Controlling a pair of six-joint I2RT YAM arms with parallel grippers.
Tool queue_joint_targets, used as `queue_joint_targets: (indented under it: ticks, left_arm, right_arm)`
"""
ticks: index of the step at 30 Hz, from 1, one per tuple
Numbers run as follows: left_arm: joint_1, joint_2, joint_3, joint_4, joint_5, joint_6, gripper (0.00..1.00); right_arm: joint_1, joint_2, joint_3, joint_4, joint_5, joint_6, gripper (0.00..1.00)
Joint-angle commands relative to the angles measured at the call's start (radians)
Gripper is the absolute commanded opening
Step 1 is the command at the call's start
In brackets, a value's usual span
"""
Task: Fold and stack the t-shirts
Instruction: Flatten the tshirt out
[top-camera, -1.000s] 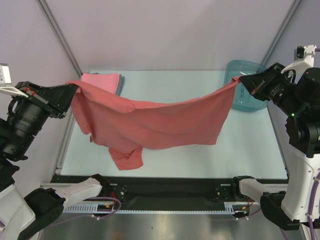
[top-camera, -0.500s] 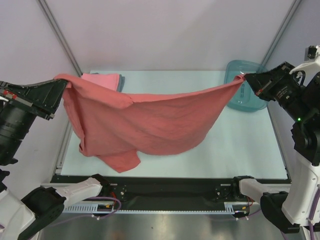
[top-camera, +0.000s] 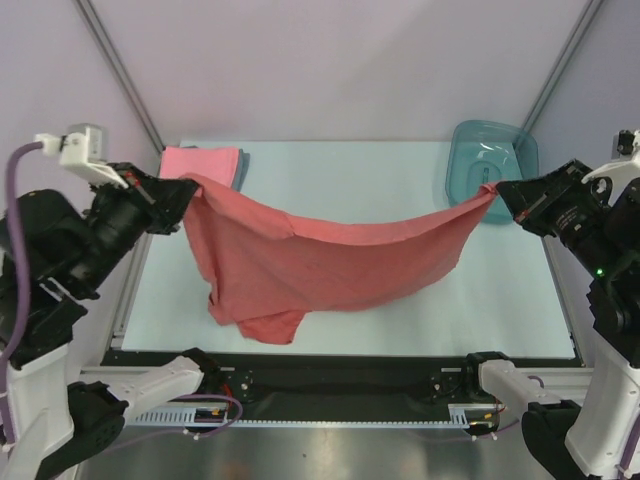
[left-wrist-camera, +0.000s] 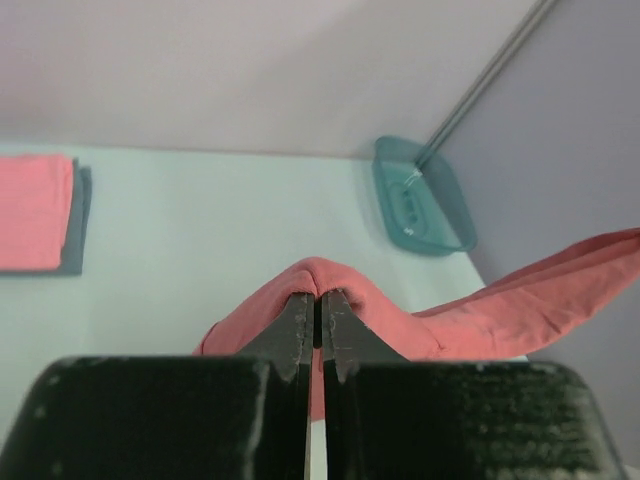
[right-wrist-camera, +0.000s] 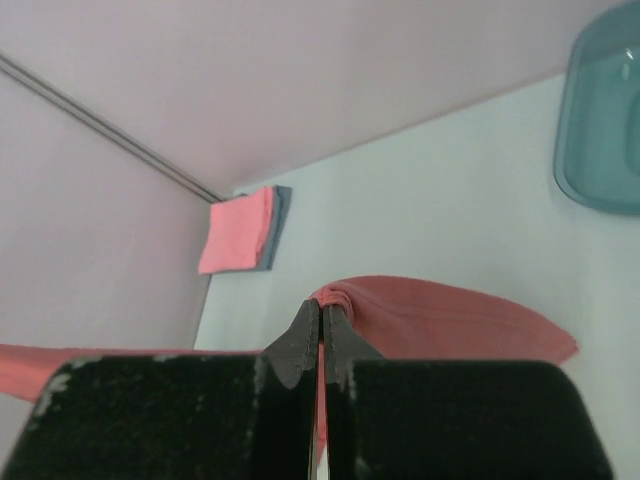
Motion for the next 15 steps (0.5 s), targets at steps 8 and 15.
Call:
queue_joint_targets:
  ticks: [8,15]
  left_arm:
    - [0.009,-0.153,-0.213,-0.022,-0.145,-0.089,0.0]
    - [0.009,-0.167,-0.408,-0.088,-0.176,-0.18,0.0]
  right_arm:
    - [-0.003,-0.121,-0.113,-0.134,0.099,0.07,0.0]
    - [0.003,-0.146,-0.646,0.075,-0.117,0.134,0.0]
